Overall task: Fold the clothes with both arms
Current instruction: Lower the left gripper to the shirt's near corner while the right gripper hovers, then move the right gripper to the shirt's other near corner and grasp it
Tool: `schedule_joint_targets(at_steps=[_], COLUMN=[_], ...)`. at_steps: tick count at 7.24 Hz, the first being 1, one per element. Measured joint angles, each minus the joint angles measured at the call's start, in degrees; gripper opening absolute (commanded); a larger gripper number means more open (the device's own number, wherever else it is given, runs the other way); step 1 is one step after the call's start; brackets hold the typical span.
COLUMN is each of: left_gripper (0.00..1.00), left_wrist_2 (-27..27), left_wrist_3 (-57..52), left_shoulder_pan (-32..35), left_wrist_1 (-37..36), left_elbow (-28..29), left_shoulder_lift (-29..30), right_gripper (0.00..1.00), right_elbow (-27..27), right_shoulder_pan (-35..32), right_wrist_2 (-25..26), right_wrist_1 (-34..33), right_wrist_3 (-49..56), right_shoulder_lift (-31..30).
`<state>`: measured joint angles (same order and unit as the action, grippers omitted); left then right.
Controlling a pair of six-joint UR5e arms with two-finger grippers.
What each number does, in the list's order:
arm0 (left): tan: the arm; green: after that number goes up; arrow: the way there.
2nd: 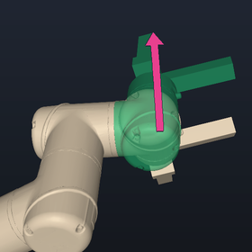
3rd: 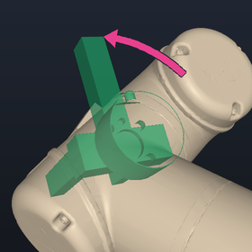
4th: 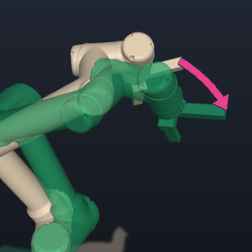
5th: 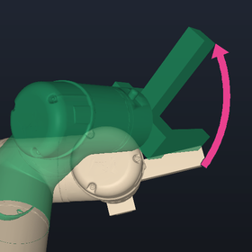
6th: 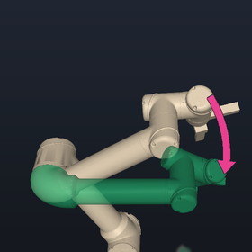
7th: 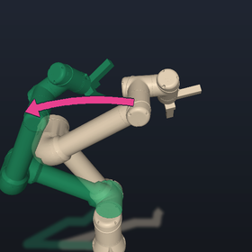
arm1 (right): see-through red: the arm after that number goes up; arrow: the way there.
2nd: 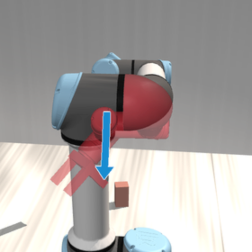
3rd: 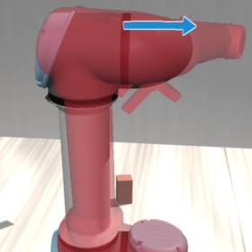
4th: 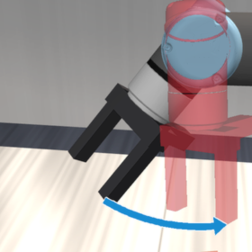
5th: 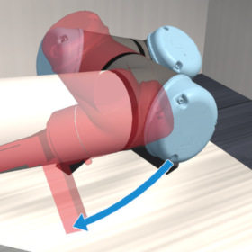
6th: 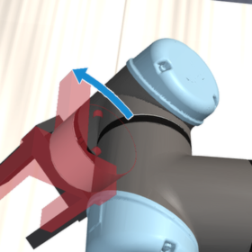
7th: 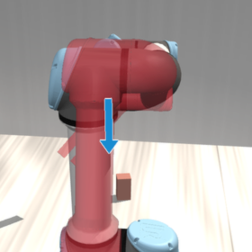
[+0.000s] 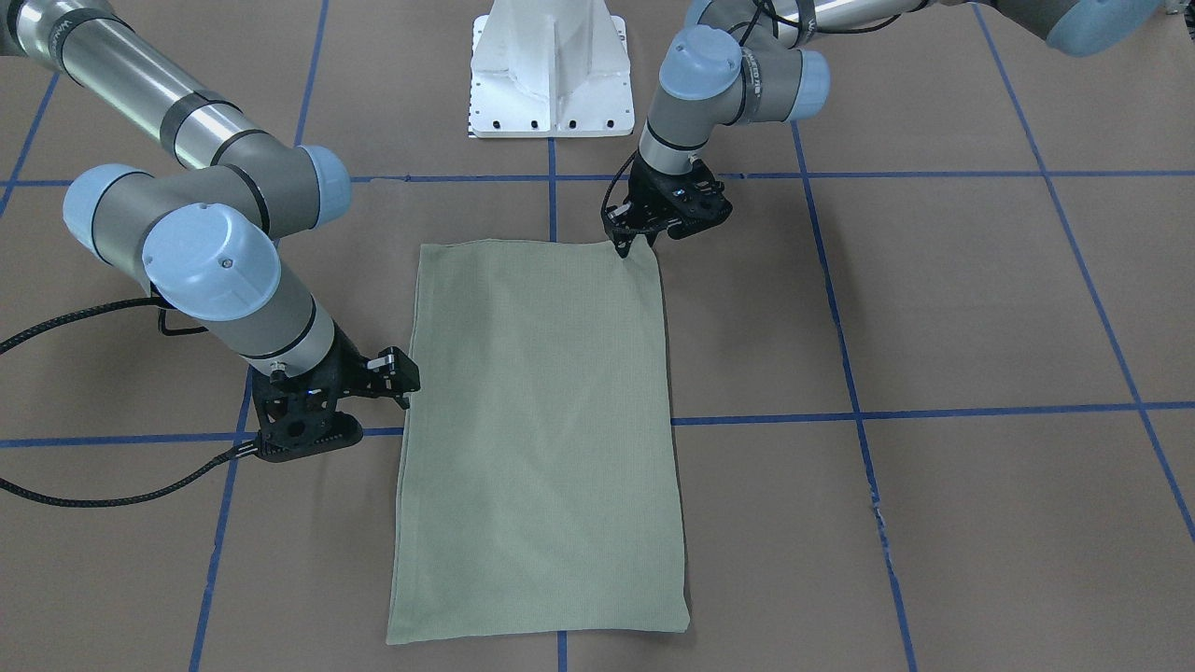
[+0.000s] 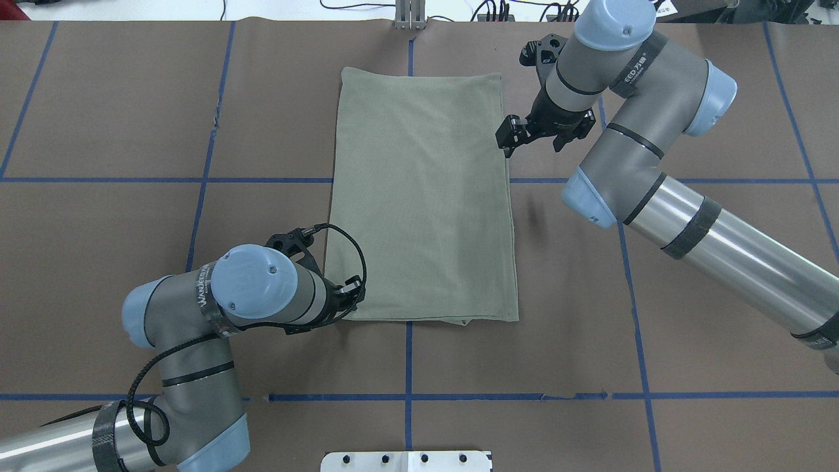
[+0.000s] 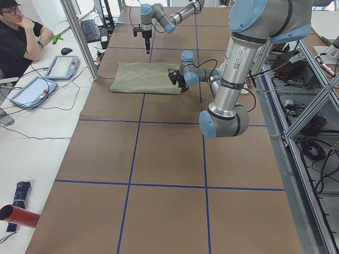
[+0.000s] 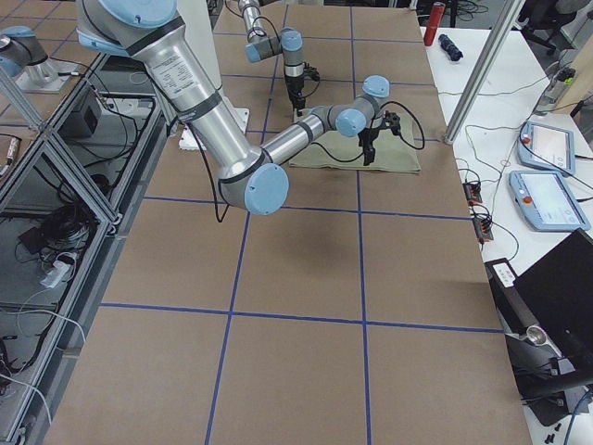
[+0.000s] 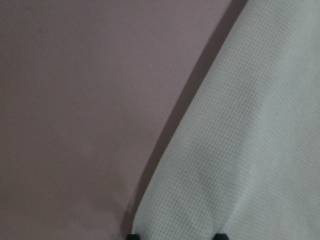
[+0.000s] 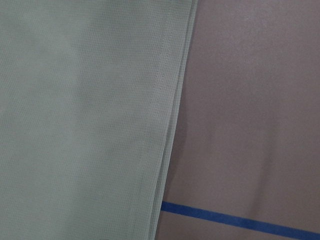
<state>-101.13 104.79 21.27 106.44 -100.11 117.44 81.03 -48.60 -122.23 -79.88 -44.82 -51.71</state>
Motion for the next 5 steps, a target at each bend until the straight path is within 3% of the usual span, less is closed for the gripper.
schedule_joint_targets(at_steps=[1, 2, 3, 5], left_gripper=[0.35, 0.05, 0.0, 0.0], left_wrist_2=[0.03, 0.05, 0.1, 1.66], left_wrist_3=[-0.02, -0.02, -0.01, -0.03], left_shoulder_pan=[0.0, 0.0, 0.0, 0.0], left_wrist_1=[0.0, 0.0, 0.0, -0.02], left_elbow=[0.09, 0.21, 0.22, -0.04], left_shoulder_lift=[0.0, -0.03, -0.08, -0.18], right_gripper=[1.0, 1.0, 1.0, 1.0], right_elbow=[-0.21, -0.4, -0.47, -0.38], right_shoulder_pan=[0.0, 0.0, 0.0, 0.01], right_wrist_2=[0.01, 0.0, -0.02, -0.05], right_wrist_1=[0.04, 0.08, 0.12, 0.2], right_wrist_3=[0.02, 0.04, 0.0, -0.47], right_shoulder_lift=[0.09, 0.18, 0.29, 0.53])
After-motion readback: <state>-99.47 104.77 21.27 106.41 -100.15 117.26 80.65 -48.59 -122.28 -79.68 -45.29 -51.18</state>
